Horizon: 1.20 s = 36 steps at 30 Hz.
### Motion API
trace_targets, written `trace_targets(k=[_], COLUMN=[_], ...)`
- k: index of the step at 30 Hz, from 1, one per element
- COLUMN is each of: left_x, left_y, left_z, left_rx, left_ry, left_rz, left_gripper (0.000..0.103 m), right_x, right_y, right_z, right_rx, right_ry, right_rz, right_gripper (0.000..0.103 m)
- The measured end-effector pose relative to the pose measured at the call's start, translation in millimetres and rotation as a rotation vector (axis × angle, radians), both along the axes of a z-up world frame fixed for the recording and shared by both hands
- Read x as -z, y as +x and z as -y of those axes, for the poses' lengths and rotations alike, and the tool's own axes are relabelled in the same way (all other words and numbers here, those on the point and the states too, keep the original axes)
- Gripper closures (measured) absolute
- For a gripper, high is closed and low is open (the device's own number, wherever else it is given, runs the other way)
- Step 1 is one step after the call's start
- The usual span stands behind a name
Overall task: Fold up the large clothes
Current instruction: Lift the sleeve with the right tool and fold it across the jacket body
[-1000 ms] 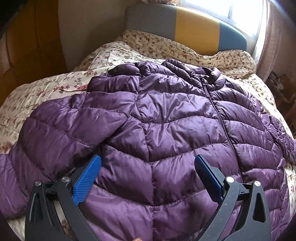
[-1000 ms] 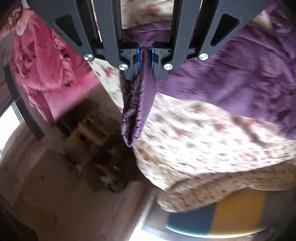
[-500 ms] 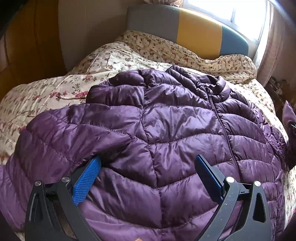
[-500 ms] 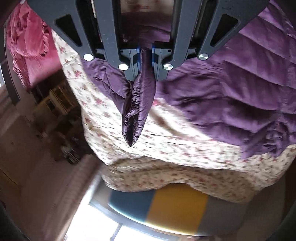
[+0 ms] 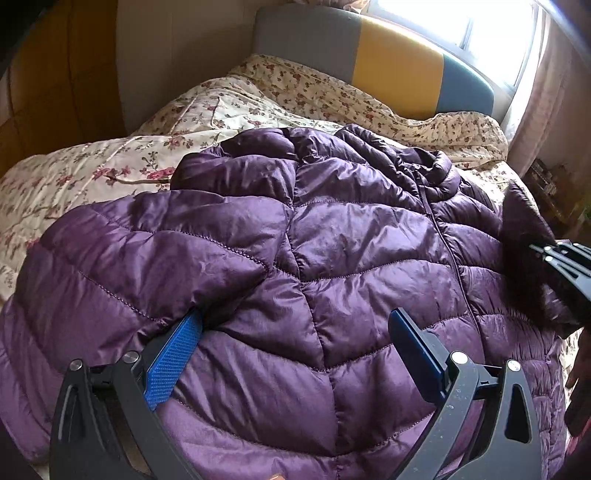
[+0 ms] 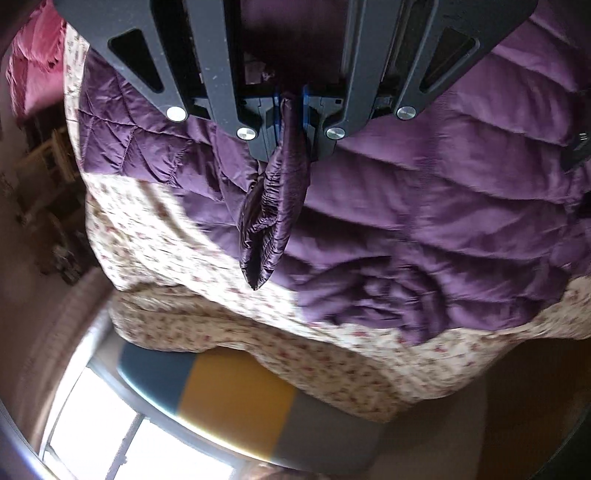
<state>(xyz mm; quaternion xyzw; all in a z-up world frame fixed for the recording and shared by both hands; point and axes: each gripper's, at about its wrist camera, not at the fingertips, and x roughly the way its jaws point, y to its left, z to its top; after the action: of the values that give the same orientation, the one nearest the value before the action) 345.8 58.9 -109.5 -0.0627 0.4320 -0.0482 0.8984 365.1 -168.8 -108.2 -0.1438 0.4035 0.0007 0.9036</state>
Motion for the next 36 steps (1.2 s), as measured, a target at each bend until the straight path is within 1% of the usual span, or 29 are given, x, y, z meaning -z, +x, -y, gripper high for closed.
trace_targets(k=[7, 10, 12, 13, 15, 16, 17, 18, 19, 22, 23, 24, 26, 28, 33, 35, 36], left_x=[-0.4, -1.3, -1.9, -2.8, -5.2, -6.4, -7.6, -9.0, -11.6, -19.8, -22.8, -26.3, -32.4, -37.2, -40.8, -39.4, -37.7], left_y=[-1.3, -2.5, -3.7, -4.8, -6.2, -6.9, -7.4, -7.4, -8.4, -10.3, -11.1, -11.7, -11.8, -10.8, -1.8, 1.8, 4.6], left_z=[-5.7, -6.3, -7.1, -7.6, -8.2, -8.7, -8.7, -8.7, -8.8, -5.9, -4.4, -2.1, 3.3, 12.4, 43.1, 57.7, 66.2], left_rx=[0.002, 0.004, 0.002, -0.001, -0.008, -0.013, -0.014, -0.011, -0.011, -0.012, -0.008, 0.001, 0.021, 0.052, 0.127, 0.147, 0.159], left_ry=[-0.039, -0.035, -0.036, -0.036, -0.039, -0.039, -0.046, -0.055, -0.062, -0.065, -0.072, -0.082, -0.09, -0.113, -0.181, -0.187, -0.183], left_rz=[-0.002, -0.01, -0.014, -0.015, -0.013, -0.015, -0.019, -0.02, -0.016, -0.006, -0.003, 0.003, 0.017, 0.022, -0.006, -0.019, -0.026], left_gripper=[0.003, 0.003, 0.003, 0.003, 0.003, 0.003, 0.003, 0.003, 0.003, 0.003, 0.003, 0.003, 0.003, 0.003, 0.003, 0.003, 0.007], right_x=[17.8, 26.1, 28.7, 28.7, 27.7, 26.6, 24.8, 21.7, 18.6, 11.1, 9.7, 8.9, 8.1, 5.4, -8.1, -12.0, -13.4], right_y=[-11.7, -18.3, -23.4, -26.0, -32.2, -34.9, -38.5, -42.7, -49.0, -63.0, -70.7, -74.3, -85.0, -90.1, -104.0, -103.8, -101.4], right_z=[-35.5, -46.1, -48.7, -49.9, -51.4, -52.1, -52.4, -51.1, -49.5, -42.5, -39.1, -36.0, -22.2, -6.8, 52.9, 79.9, 91.4], right_rx=[-0.115, -0.138, -0.148, -0.152, -0.154, -0.156, -0.158, -0.165, -0.168, -0.183, -0.192, -0.198, -0.198, -0.179, -0.077, -0.02, 0.008], right_ry=[0.036, 0.027, 0.023, 0.015, 0.007, -0.001, -0.014, -0.03, -0.044, -0.066, -0.089, -0.101, -0.111, -0.107, -0.052, -0.019, -0.01], right_rz=[-0.058, -0.072, -0.071, -0.065, -0.056, -0.05, -0.041, -0.023, -0.006, 0.009, 0.017, 0.021, 0.015, 0.008, 0.025, 0.033, 0.038], right_gripper=[0.096, 0.092, 0.08, 0.077, 0.062, 0.06, 0.053, 0.039, 0.035, 0.023, 0.016, 0.012, 0.009, 0.007, 0.005, 0.005, 0.005])
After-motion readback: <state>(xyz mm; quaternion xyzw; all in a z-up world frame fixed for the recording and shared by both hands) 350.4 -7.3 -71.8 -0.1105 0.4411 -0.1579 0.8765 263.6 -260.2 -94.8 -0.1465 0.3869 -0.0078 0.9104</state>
